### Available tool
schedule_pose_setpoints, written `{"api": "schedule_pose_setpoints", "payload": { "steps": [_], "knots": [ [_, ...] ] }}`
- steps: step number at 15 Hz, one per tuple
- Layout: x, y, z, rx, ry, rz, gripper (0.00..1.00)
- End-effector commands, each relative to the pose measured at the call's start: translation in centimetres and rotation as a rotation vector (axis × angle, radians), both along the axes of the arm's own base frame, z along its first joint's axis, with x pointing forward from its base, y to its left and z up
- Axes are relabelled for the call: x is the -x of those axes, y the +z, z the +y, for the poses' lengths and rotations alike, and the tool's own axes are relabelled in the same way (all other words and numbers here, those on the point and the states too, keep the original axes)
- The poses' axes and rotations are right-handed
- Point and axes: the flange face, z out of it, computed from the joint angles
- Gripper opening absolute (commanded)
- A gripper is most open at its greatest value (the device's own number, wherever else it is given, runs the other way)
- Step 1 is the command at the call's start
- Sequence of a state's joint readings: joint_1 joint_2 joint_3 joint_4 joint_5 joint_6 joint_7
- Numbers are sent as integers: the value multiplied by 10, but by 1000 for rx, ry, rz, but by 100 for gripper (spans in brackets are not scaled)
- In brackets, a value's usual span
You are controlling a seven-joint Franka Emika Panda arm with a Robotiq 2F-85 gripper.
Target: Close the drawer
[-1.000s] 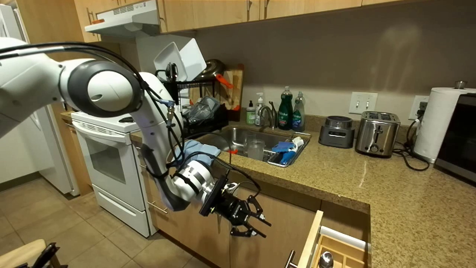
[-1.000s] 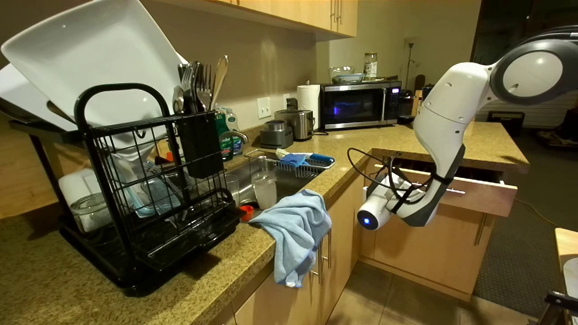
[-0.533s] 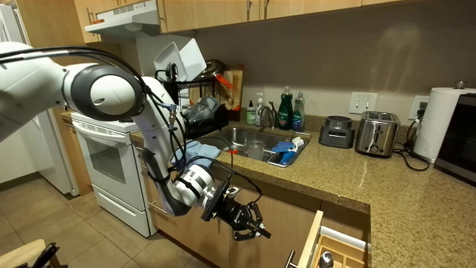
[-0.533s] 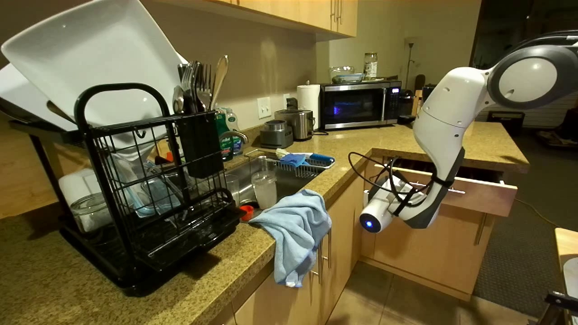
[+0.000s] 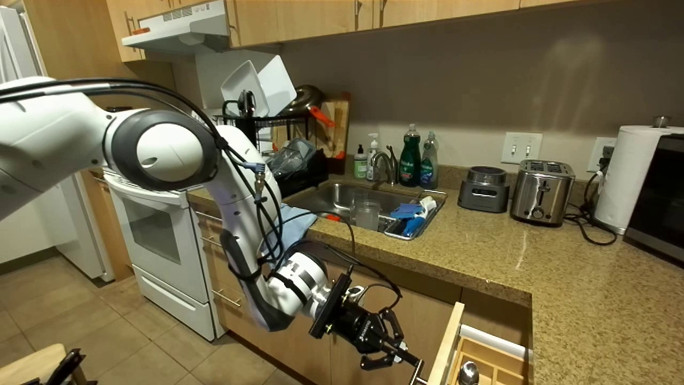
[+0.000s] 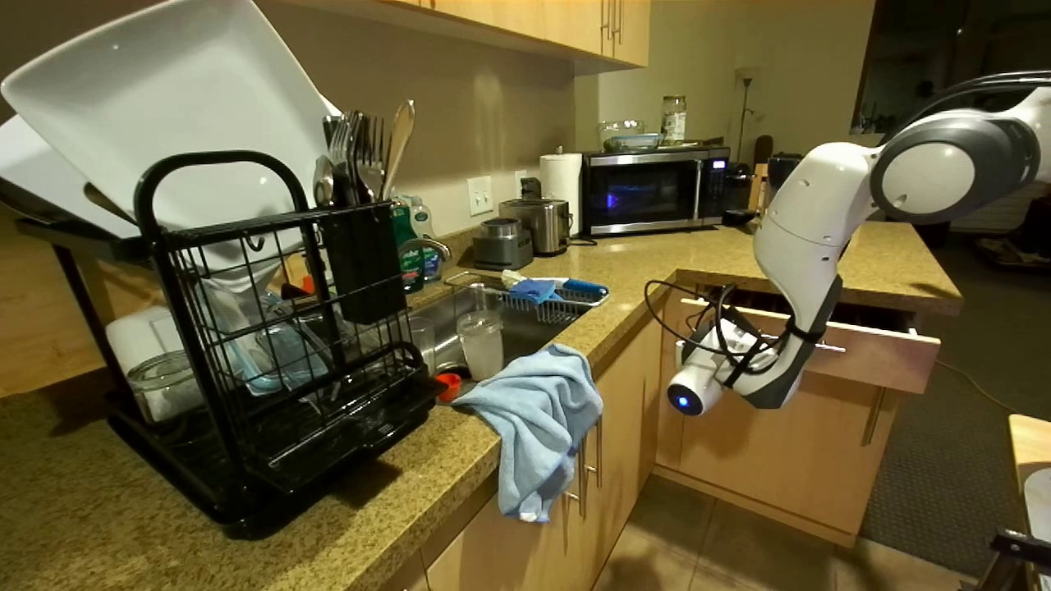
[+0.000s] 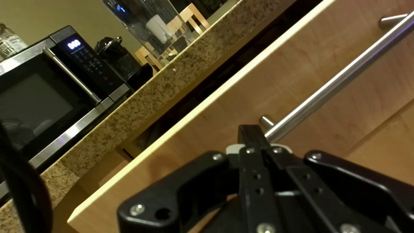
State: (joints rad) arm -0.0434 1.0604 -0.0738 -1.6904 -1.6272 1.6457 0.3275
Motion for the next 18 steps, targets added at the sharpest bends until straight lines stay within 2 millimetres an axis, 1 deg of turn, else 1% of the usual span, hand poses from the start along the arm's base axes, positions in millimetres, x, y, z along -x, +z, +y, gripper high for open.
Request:
{"api": "schedule_pose_setpoints", "payload": {
  "steps": [1, 6, 13, 15, 18],
  "knots": [
    [-6, -2, -17, -3, 0, 35, 0],
    [-9, -2, -38, -1, -37, 42, 0],
    [-14, -5, -61, -8, -72, 55, 0],
    [-14, -6, -70, -4, -83, 61, 0],
    [-11, -9, -89, 6, -117, 69, 0]
  ]
}}
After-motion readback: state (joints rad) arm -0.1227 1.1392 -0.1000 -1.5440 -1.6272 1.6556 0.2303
